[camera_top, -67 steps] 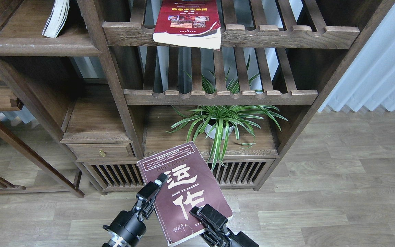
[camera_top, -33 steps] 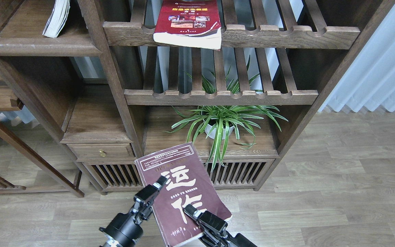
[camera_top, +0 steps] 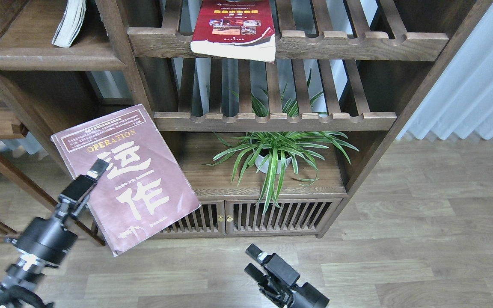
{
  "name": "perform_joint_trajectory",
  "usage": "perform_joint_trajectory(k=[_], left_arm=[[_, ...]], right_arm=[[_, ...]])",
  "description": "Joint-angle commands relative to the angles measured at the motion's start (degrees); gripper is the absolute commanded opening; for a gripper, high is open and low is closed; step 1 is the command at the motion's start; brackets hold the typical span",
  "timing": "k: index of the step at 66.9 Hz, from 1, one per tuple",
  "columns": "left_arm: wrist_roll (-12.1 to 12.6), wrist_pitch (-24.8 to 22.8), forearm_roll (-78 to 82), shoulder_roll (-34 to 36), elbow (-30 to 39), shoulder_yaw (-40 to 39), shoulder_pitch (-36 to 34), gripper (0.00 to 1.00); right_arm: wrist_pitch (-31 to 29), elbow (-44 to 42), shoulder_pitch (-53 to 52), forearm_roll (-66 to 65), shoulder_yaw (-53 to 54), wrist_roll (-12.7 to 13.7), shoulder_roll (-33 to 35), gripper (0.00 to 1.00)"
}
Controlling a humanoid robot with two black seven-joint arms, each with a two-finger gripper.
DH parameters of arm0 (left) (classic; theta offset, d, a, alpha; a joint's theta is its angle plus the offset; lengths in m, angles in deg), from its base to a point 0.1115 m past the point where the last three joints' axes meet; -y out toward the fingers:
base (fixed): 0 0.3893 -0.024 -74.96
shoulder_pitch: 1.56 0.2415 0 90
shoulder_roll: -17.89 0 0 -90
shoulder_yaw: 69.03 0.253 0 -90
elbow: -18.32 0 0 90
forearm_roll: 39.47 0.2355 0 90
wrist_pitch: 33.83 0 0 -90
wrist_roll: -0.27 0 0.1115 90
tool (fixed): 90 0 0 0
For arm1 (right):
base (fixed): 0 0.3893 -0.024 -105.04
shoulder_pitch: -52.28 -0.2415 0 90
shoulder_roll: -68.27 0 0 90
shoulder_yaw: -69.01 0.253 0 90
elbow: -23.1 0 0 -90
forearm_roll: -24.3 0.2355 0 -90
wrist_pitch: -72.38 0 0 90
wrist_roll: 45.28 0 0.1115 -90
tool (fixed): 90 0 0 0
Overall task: Organize books on shelf
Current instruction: 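Carry the maroon book with the left gripper to the side shelf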
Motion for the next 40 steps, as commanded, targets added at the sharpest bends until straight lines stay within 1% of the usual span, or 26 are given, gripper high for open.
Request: perform_joint_trajectory(k=[1, 7, 13, 19, 26, 30, 31, 40], left_arm=[[-0.01, 0.0, -0.43, 4.81, 2.21, -6.17, -0.17, 0.02], [-0.01, 0.0, -0.52, 8.41, 2.3, -10.3, -0.6, 0.02], [0.08, 0.0, -0.43, 13.68, 1.68, -14.6, -1.66, 0.02], [0.16, 0.0, 0.1, 18.61, 0.28, -16.36, -4.99, 0.02], [0.69, 0.0, 1.85, 21.95, -4.02, -16.19, -11.93, 0.02], [1.48, 0.0, 3.87, 22.48, -6.23, -15.58, -15.62, 0.02], [2.35, 0.0, 6.05, 22.65, -7.97, -14.88, -19.64, 0.02], [3.33, 0.0, 9.76, 22.74, -12.73, -11.36, -28.63, 0.02]], right_arm=[[-0.01, -0.56, -0.66, -0.01, 0.03, 0.0, -0.07, 0.99], [-0.01, -0.91, -0.75, -0.01, 0.03, 0.0, 0.02, 0.99], [-0.01, -1.44, -0.75, 0.08, 0.03, 0.0, 0.19, 0.99], [-0.01, -1.97, -0.84, 0.35, 0.03, 0.0, 0.19, 0.99], [-0.01, -2.49, -1.63, 0.35, 0.03, 0.0, 0.02, 0.99], [-0.01, -2.49, -1.89, 0.26, -0.06, 0.0, -0.16, 0.99], [-0.01, -2.49, -2.24, 0.35, -0.06, 0.0, -0.16, 0.99], [-0.01, -2.49, -2.25, 0.35, -0.06, 0.0, 0.1, 0.99]])
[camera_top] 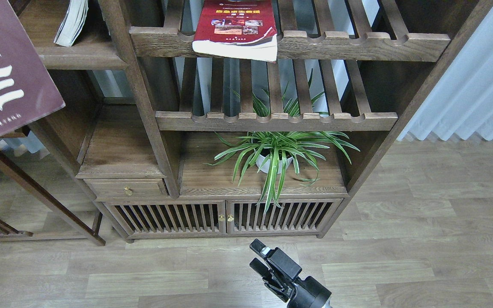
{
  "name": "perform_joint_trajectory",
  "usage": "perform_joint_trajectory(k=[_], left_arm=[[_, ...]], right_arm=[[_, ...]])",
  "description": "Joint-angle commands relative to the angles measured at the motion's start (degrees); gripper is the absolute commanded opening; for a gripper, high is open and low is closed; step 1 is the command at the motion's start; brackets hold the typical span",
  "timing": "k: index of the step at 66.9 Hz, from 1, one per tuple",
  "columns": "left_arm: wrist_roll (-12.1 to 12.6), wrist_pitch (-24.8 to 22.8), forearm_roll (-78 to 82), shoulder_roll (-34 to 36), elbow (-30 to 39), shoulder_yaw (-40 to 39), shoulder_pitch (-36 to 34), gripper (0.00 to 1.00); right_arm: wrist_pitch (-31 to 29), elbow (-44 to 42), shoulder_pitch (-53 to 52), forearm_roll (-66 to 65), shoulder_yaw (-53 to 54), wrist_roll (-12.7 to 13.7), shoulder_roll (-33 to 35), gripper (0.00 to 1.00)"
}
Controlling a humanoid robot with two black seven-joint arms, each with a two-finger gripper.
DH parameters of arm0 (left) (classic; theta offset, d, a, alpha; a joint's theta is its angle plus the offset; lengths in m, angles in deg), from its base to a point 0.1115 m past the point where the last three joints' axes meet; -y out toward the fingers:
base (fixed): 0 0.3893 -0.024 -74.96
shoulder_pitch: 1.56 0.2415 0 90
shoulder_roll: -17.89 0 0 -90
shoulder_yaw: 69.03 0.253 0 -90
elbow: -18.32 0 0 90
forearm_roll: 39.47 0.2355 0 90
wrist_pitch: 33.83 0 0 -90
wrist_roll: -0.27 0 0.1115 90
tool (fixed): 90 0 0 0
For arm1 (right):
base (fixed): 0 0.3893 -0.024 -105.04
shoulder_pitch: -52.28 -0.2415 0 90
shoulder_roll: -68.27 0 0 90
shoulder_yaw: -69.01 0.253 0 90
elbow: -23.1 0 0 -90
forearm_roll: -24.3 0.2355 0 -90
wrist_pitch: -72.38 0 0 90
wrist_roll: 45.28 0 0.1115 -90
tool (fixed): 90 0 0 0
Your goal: Organize books on shelf
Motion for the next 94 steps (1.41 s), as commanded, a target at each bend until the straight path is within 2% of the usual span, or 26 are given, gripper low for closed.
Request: perform_joint_trajectory(k=[1, 7, 13, 22, 36, 38, 57, 70, 94], left_arm=[[1.12, 0.0, 3.72, 0.26, -4.94, 3.38, -9.08, 0.02], [2.18, 0.0, 6.35, 0.44, -8.54, 4.97, -13.74, 0.02], [4.28, 0.0, 11.09, 0.44, -12.4, 7.34, -19.36, 0.02], [5.69, 0.0, 14.0, 0.44, -17.15, 12.43, -27.97, 0.02], [6.48, 0.0, 14.36, 0.52, -26.3, 24.3, -42.48, 0.02], [6.48, 0.0, 14.36, 0.52, -29.53, 28.41, -47.2, 0.02], [6.48, 0.0, 13.57, -0.79, -45.44, 44.42, -65.15, 0.03], [6.48, 0.0, 12.69, -4.66, -53.01, 51.28, -70.61, 0.04], [6.57, 0.0, 12.69, -14.33, -61.02, 52.7, -71.49, 0.04]], right_arm=[[-0.01, -0.01, -0.11, 0.02, 0.06, 0.01, 0.22, 0.99], [-0.01, -0.01, 0.06, 0.02, 0.06, -0.07, 0.39, 0.99], [-0.01, 0.08, 0.06, 0.11, 0.15, -0.25, 0.83, 0.99], [-0.01, 0.34, 0.06, 0.2, 0.94, -0.34, 0.92, 0.99], [-0.01, 0.52, 0.59, 0.29, 1.73, -0.34, 1.27, 0.99], [-0.01, 0.61, 0.68, 0.37, 1.73, -0.34, 1.62, 0.99], [-0.01, 1.13, 0.85, 0.37, 1.73, -1.04, 2.5, 0.99], [-0.01, 1.75, 1.29, 0.46, 1.82, -1.3, 3.29, 0.99], [-0.01, 1.93, 3.05, 0.46, 1.99, -2.18, 6.01, 0.99]])
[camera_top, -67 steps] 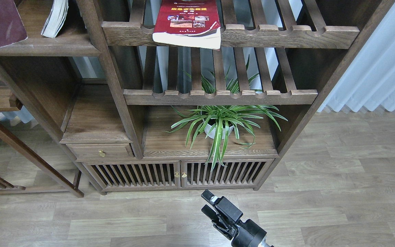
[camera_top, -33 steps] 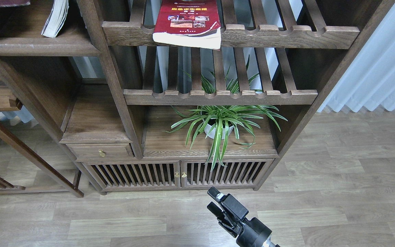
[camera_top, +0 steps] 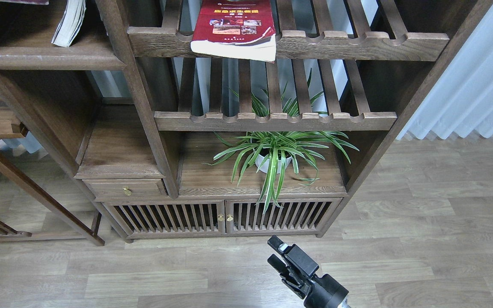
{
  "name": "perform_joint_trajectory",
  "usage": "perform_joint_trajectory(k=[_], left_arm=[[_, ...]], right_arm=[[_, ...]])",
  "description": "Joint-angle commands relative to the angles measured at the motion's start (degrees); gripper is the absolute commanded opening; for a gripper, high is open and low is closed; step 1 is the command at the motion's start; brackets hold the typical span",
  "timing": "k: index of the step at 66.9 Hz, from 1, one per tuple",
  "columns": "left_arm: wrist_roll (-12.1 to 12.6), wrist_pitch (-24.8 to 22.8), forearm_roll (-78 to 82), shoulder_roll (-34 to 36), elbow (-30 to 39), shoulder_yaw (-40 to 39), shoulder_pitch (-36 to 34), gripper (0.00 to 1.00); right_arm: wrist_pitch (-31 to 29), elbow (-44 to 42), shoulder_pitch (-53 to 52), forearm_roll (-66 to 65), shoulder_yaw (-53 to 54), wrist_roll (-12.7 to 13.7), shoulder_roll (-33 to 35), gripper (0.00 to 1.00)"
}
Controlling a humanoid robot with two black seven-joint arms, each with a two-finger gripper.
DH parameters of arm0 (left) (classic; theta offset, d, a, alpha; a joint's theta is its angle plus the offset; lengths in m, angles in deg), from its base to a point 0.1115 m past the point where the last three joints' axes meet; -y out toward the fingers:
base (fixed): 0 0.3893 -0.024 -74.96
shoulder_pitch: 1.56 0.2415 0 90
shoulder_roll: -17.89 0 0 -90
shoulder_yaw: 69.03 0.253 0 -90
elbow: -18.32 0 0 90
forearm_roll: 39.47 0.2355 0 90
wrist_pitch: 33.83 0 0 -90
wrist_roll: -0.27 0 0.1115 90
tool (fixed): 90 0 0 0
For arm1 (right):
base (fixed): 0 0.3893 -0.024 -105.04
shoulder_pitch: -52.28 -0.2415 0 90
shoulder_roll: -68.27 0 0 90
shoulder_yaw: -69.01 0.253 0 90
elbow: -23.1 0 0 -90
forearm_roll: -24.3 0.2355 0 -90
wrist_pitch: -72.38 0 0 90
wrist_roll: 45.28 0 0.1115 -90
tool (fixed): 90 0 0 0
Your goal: Organize books on shelf
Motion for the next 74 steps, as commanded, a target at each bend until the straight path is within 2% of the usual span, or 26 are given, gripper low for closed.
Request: perform_joint_trajectory(k=[1, 13, 20, 25, 38, 42, 50, 59, 74], left_arm=[[0.0, -0.01, 0.05, -2.67, -1.56, 0.06, -0.07, 0.04], [0.0, -0.01, -0.13, -3.98, -1.57, 0.15, -0.33, 0.07], [-0.35, -0.01, -0.13, -4.34, -1.22, 0.15, -0.33, 0.19], [-0.88, -0.01, -0.13, -4.34, -0.6, 0.32, -0.68, 0.35], [-0.97, -0.01, -0.39, -2.85, 0.89, -0.38, -0.33, 0.59], [-0.97, -0.01, -0.39, -1.97, 0.9, -0.38, -0.33, 0.63], [-1.06, -0.01, -0.74, -1.35, 1.68, -0.56, 0.55, 0.65], [-0.97, -0.01, -2.32, 0.94, 5.73, -0.56, 2.83, 0.64], [-0.79, -0.01, -6.8, 6.73, 18.55, -1.17, 10.21, 0.64]], right_arm=[[0.0, -0.01, 0.53, 0.0, -0.01, -0.34, 0.88, 0.99], [0.0, -0.01, 1.23, 0.52, 0.08, -0.52, 2.2, 0.99], [0.0, -0.01, 1.5, 1.32, 0.08, -0.52, 2.55, 0.99], [0.0, -0.01, 1.41, 1.41, 0.08, -0.52, 2.64, 0.99], [0.0, -0.01, 1.41, 1.32, -0.01, -0.43, 2.82, 0.99], [0.0, -0.01, 1.41, 1.32, -0.01, -0.43, 2.9, 0.99], [0.0, -0.01, 1.41, 1.32, 0.08, -0.43, 3.17, 0.99], [0.0, -0.01, 1.32, 1.41, 0.08, -0.43, 3.61, 0.99], [0.0, -0.1, 0.36, 2.46, 0.17, -0.43, 3.52, 0.99]])
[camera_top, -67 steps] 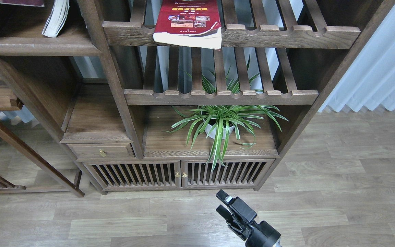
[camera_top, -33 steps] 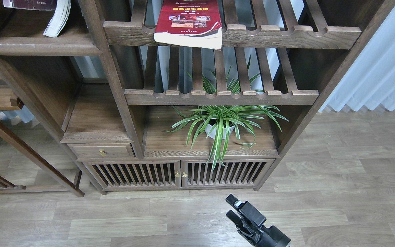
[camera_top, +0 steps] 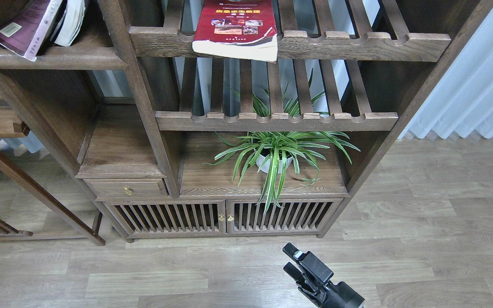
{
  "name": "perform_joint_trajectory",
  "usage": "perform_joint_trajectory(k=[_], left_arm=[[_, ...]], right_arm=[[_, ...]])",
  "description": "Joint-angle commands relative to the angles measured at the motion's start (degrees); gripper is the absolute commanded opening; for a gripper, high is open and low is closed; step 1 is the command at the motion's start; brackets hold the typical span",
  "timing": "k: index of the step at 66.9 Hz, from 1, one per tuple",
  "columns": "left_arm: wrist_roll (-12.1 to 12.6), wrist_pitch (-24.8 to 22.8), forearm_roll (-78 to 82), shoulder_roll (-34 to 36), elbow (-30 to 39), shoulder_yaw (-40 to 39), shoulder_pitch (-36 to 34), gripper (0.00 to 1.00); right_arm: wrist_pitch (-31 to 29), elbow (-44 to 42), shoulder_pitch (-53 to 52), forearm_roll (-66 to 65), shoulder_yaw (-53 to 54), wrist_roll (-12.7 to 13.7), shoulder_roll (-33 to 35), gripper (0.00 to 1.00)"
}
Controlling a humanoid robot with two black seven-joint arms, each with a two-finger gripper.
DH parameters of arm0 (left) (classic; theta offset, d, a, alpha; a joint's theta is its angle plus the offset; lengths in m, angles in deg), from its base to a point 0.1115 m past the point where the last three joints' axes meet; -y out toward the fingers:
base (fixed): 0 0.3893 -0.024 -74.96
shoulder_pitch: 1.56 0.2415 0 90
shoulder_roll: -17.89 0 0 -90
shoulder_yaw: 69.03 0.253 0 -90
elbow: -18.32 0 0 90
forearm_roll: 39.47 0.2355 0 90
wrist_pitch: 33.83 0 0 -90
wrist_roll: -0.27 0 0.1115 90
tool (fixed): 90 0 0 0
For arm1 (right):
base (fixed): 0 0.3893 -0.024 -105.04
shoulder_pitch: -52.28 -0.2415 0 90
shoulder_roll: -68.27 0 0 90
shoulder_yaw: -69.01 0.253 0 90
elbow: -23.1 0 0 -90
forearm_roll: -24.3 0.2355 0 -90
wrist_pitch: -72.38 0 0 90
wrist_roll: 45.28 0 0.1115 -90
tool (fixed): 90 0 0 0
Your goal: Organize books on shelf
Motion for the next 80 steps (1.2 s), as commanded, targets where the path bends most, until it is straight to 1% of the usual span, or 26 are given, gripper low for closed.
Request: perform_joint_trajectory(k=[1, 7, 11, 12, 18, 23, 32, 36, 43, 47, 50, 51, 54, 61, 62, 64, 71, 80], left_arm=[[0.11, 0.0, -3.41, 3.39, 7.93, -0.32, 4.57, 0.64], [0.28, 0.0, -5.69, 6.55, 13.73, -0.32, 7.99, 0.65], [0.19, 0.0, -7.45, 9.36, 19.09, -0.32, 10.89, 0.67], [0.02, 0.0, -9.19, 11.46, 23.36, -0.4, 13.34, 0.67], [-0.16, 0.0, -11.49, 14.89, 29.19, -0.58, 17.13, 0.68], [-0.77, 0.0, -12.46, 17.8, 31.84, -1.19, 19.42, 0.68], [-2.88, 0.0, -14.39, 23.24, 35.79, -2.77, 25.13, 0.71], [-2.88, 0.0, -15.89, 25.01, 37.81, -3.39, 27.77, 0.71], [-2.97, 0.0, -18.09, 25.45, 40.37, -4.8, 32.16, 0.72], [-2.97, 0.0, -18.18, 25.01, 41.07, -6.29, 35.06, 0.75], [-2.8, 0.0, -18.18, 23.96, 41.33, -7.78, 37.61, 0.8], [-2.79, 0.0, -18.18, 23.0, 41.33, -8.74, 38.92, 0.84], [-2.53, 0.0, -18.18, 20.45, 41.33, -10.76, 41.56, 0.91], [-1.92, 0.0, -18.09, 16.14, 41.33, -14.46, 47.72, 0.91], [-1.57, 0.0, -17.83, 13.26, 41.33, -16.29, 50.86, 0.91], [-1.3, 0.0, -17.56, 11.31, 41.33, -17.62, 52.64, 0.91], [-1.12, 0.0, -16.86, 7.0, 41.33, -20.7, 57.3, 0.91], [-1.12, 0.0, -16.68, 2.61, 41.33, -22.72, 60.46, 0.91]], right_arm=[[0.0, -0.04, -0.73, 0.99, 0.05, 0.0, -0.16, 0.99], [0.0, -0.13, -1.7, 1.16, -0.04, 0.0, -0.08, 0.99], [0.0, -0.13, -2.23, 1.34, -0.04, 0.0, -0.08, 0.99], [0.0, -0.13, -2.66, 1.43, -0.04, 0.0, -0.08, 0.99], [0.0, -0.13, -3.02, 1.43, -0.04, 0.0, -0.16, 0.99], [0.0, -0.13, -3.11, 1.43, 0.05, 0.0, -0.17, 0.99], [0.0, -0.13, -3.55, 1.43, 0.4, -0.09, -0.43, 0.99], [0.0, -0.04, -3.81, 1.52, 0.4, -0.09, -0.52, 0.99], [0.0, 0.05, -4.86, 1.69, 0.31, 0.0, -0.87, 0.99], [0.0, 0.05, -6.35, 1.69, 0.31, 0.0, -0.96, 0.99], [0.0, 0.13, -7.85, 1.78, 0.31, 0.0, -1.31, 0.99], [0.0, 0.22, -8.46, 1.78, 0.31, 0.0, -1.4, 0.99], [0.0, 0.57, -9.52, 1.87, 0.4, -0.09, -1.48, 0.99], [0.0, 1.36, -11.98, 1.87, 0.49, -0.09, -1.75, 0.99], [0.0, 1.62, -13.29, 1.87, 0.75, -0.09, -2.36, 0.99], [0.0, 1.71, -14.09, 1.78, 1.1, -0.09, -3.06, 0.99], [0.0, 1.72, -17.34, 1.78, 2.24, 0.0, -5.17, 0.99], [0.0, 2.59, -22.26, 1.34, 2.24, 0.0, -7.19, 0.99]])
